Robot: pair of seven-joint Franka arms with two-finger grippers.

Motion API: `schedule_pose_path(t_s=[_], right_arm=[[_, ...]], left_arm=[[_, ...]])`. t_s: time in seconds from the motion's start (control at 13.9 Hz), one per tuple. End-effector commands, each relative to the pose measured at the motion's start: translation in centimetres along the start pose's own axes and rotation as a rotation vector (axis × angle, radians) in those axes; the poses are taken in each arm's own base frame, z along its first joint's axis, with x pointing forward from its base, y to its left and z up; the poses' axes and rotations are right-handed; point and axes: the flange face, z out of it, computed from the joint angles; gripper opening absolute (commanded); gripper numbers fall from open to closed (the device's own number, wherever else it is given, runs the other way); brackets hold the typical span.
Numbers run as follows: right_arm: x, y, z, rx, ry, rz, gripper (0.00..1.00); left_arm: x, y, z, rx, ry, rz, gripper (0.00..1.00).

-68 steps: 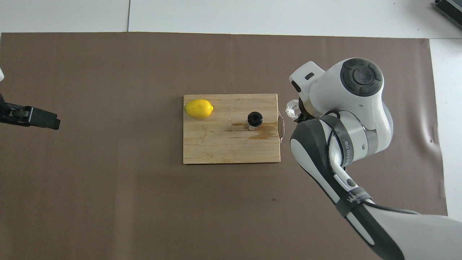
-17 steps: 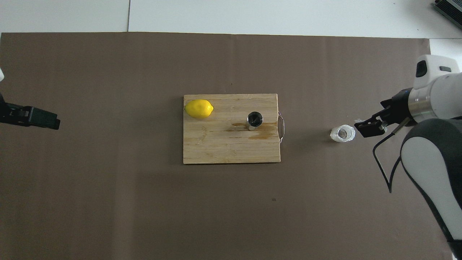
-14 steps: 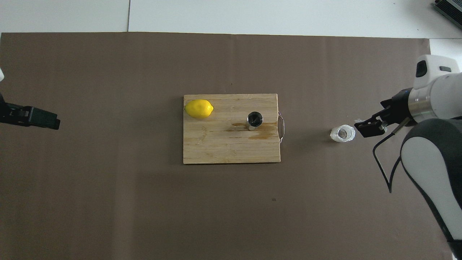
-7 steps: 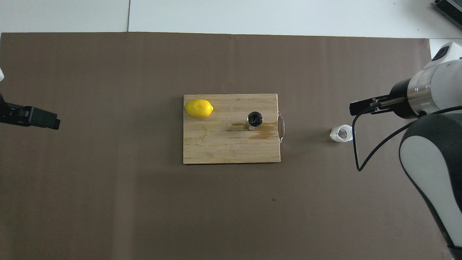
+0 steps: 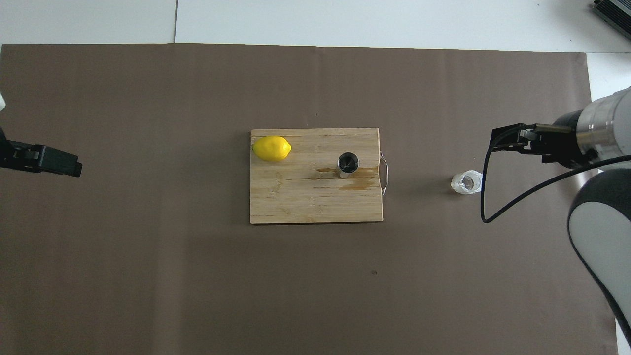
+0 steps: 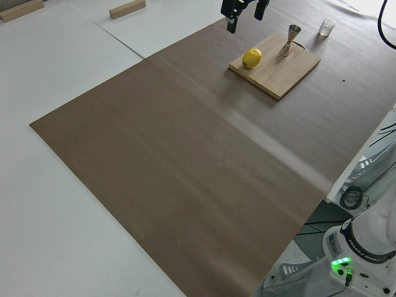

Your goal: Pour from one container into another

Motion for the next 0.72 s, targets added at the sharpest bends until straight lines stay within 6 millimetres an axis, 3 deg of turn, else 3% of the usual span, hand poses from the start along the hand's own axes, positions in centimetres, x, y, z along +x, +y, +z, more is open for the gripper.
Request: schedule_pose_path(t_s=[0.0,0.29,0.65], right_arm=[[0.04,0.03,-1.45,-0.031,-0.021,-0.002,1.00],[0.11,0.08,-2.16,-0.057,-0.039,-0.098,1.00],[-0.08,0.58,-2.35,-0.062,-0.057,-0.096,1.00]], left_arm=[[-0.50,0.00,0.08,-0.006,0.007,-0.010,1.00],[-0.51,-0.09,0.08,-0.006,0.007,-0.012,1.00],[-0.51,-0.07,0.08,-0.008,0.007,-0.012,1.00]])
